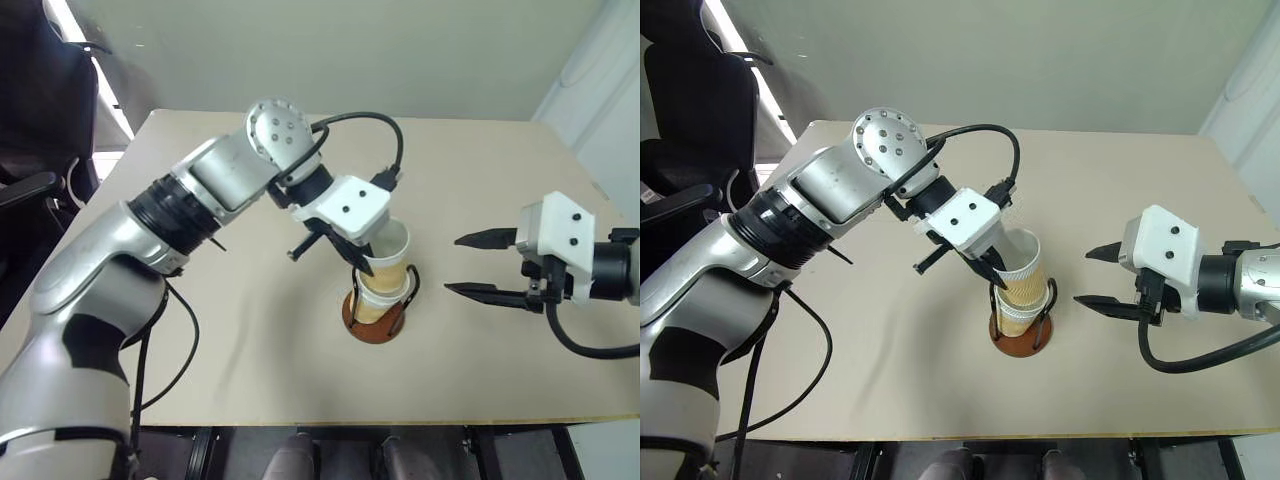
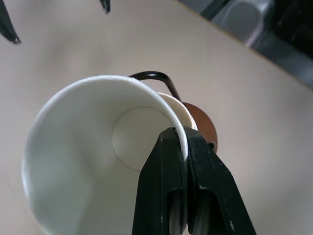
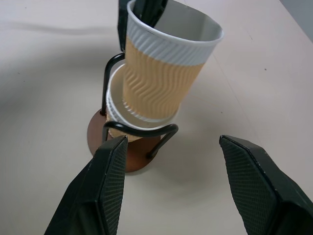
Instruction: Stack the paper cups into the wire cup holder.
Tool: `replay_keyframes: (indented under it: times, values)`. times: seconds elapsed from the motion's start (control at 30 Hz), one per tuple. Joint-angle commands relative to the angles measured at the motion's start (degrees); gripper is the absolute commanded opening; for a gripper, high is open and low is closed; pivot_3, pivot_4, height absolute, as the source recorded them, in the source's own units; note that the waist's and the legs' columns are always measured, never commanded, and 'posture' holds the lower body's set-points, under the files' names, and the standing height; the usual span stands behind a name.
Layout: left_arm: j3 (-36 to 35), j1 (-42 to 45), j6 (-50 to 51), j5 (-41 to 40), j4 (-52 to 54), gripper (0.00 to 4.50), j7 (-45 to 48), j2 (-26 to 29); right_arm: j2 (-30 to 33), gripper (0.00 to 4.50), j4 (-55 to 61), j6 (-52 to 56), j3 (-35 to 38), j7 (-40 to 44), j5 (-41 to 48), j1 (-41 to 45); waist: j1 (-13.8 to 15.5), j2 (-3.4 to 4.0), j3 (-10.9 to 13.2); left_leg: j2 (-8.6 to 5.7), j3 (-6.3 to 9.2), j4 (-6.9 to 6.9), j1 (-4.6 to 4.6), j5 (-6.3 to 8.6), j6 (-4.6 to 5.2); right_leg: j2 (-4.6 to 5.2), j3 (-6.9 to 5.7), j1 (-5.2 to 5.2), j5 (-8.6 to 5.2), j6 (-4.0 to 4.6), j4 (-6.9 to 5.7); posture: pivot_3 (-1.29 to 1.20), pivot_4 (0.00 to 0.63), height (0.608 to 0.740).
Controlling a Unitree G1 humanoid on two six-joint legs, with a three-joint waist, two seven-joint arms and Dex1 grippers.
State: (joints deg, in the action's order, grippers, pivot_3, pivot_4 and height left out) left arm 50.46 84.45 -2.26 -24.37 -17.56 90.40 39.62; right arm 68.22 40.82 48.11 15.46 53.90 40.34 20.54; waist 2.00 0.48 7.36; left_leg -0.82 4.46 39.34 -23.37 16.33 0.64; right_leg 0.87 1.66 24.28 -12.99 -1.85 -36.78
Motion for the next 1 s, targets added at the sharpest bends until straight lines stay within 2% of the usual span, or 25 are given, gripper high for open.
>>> replay_keyframes:
  times: [0.03, 0.37, 0.4, 0.63, 0.83, 1.0]
  values:
    - [-2.25, 1.78, -0.51, -0.01, -0.12, 0.66, 2.10, -1.40, 0.98, 3.03, 0.44, -0.45, 2.81, -0.07, 0.33, 0.02, 0.01, 0.00, 0.00, 0.00, 0.00, 0.03, -0.03, 0.01, 0.01, 0.00, 0.00, 0.01, 0.00, 0.00, -0.02, 0.00, 0.150, 0.740]
    - [-1.38, 2.95, 1.20, -2.22, 1.09, 4.23, 2.10, -1.40, 1.33, 3.03, 0.27, -0.07, 3.34, -0.10, 0.56, -0.39, 0.01, 0.00, 0.00, 0.00, -0.01, 0.23, -0.10, 0.05, 0.07, 0.00, 0.00, 0.01, 0.00, -0.08, -0.04, 0.00, 0.150, 0.740]
    - [-1.71, 2.93, 1.26, -2.02, 0.81, 4.45, 2.10, -1.75, 1.31, 3.03, 0.16, -0.17, 3.28, -0.13, 0.50, -0.41, 0.01, 0.00, 0.00, 0.00, -0.01, 0.25, -0.10, 0.05, 0.08, 0.00, 0.00, 0.01, 0.00, -0.09, -0.03, 0.00, 0.150, 0.740]
    - [-12.24, 0.24, 6.07, 1.09, -3.51, 4.45, 1.16, -5.26, 0.76, 3.03, -1.01, -1.22, 1.90, -0.52, -0.07, 0.65, 0.09, 0.00, 0.00, -0.01, -0.02, 0.65, -0.20, 0.13, 0.19, 0.00, 0.00, 0.00, 0.03, -0.19, -0.11, 0.00, 0.150, 0.740]
    - [-25.18, -8.13, 13.73, 2.02, -1.05, 4.45, -6.82, -1.12, -2.14, 3.03, -6.04, -3.35, -2.13, -2.48, -3.11, 2.29, -0.39, 0.04, -0.02, -0.01, -0.07, 0.71, -0.11, 0.12, 0.19, -0.01, 0.02, -0.02, 0.06, -0.23, -0.19, 0.00, 0.150, 0.740]
    - [-37.70, -19.91, 23.08, 1.06, 4.23, 4.45, -20.14, 2.15, -8.16, 3.03, -15.66, -5.75, -5.17, -6.81, -8.13, 2.86, -0.48, 0.04, -0.02, -0.01, -0.09, 0.78, -0.07, 0.11, 0.19, -0.02, 0.04, -0.05, 0.09, -0.28, -0.18, 0.00, 0.150, 0.740]
